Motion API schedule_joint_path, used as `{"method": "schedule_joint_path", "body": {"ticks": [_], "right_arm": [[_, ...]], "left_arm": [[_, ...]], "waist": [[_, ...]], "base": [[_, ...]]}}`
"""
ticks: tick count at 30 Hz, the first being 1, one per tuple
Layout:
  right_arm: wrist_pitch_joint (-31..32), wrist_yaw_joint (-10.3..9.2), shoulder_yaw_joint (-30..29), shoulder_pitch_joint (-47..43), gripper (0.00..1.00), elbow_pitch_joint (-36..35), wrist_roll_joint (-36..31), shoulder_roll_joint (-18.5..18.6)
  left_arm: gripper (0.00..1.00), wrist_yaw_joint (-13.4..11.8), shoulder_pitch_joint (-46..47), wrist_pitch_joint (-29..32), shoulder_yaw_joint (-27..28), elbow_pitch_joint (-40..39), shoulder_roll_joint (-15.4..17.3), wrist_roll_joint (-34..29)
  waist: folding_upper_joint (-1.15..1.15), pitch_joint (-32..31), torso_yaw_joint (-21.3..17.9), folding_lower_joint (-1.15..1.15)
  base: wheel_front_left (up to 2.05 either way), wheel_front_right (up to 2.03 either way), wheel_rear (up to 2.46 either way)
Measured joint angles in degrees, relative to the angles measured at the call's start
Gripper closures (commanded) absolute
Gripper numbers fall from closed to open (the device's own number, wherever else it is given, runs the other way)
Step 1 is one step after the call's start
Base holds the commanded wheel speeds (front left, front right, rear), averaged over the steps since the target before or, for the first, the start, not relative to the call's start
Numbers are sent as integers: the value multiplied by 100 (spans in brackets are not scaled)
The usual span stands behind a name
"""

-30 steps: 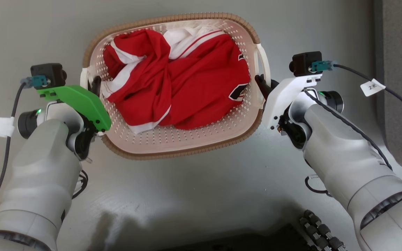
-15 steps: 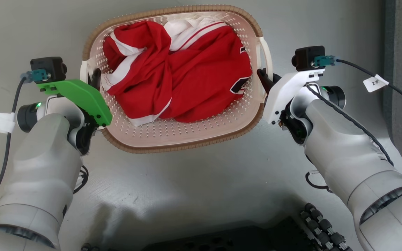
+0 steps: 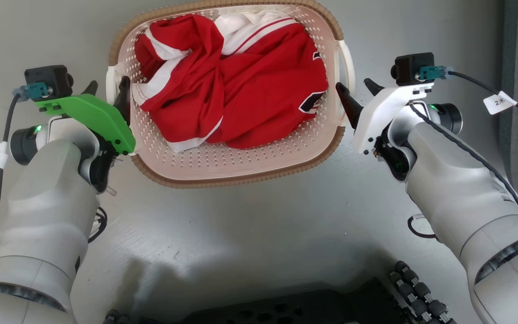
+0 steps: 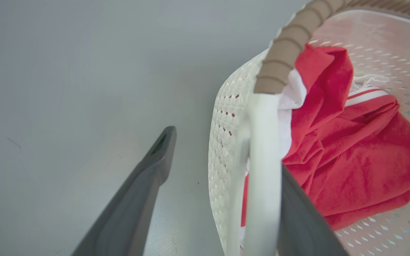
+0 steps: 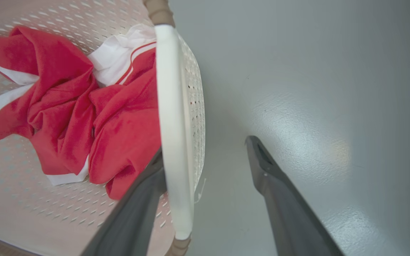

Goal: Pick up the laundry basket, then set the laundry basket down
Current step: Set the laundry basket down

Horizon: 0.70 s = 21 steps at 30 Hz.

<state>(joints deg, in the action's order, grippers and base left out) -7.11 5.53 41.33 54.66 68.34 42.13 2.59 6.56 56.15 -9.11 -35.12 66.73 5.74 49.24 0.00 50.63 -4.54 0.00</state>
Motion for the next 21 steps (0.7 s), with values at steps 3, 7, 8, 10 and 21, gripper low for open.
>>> {"method": "schedule_joint_path", "body": {"ticks": [3, 7, 8, 10, 21], "right_arm": [[-49, 3, 33, 2, 0, 4, -9, 10], [-68, 49, 51, 7, 0, 2, -9, 3], [-78, 51, 52, 7, 0, 3, -9, 3], [-93, 53, 55, 7, 0, 7, -9, 2], [-126, 101, 120, 5, 0, 31, 22, 26]], "left_arm": [[0, 31, 21, -10, -8, 29, 11, 0], [0, 43, 23, -53, -12, 101, 11, 0], [0, 45, 23, -55, -14, 111, 10, 0], [0, 47, 23, -59, -20, 122, 8, 0], [0, 48, 26, -103, -51, 177, -30, 0]], "waist": [[0, 10, 15, 0], [0, 16, 35, 0], [0, 15, 39, 0], [0, 9, 45, 0], [0, -62, 64, 0]], "base": [[0, 0, 0], [0, 0, 0], [0, 0, 0], [0, 0, 0], [0, 0, 0]]}}
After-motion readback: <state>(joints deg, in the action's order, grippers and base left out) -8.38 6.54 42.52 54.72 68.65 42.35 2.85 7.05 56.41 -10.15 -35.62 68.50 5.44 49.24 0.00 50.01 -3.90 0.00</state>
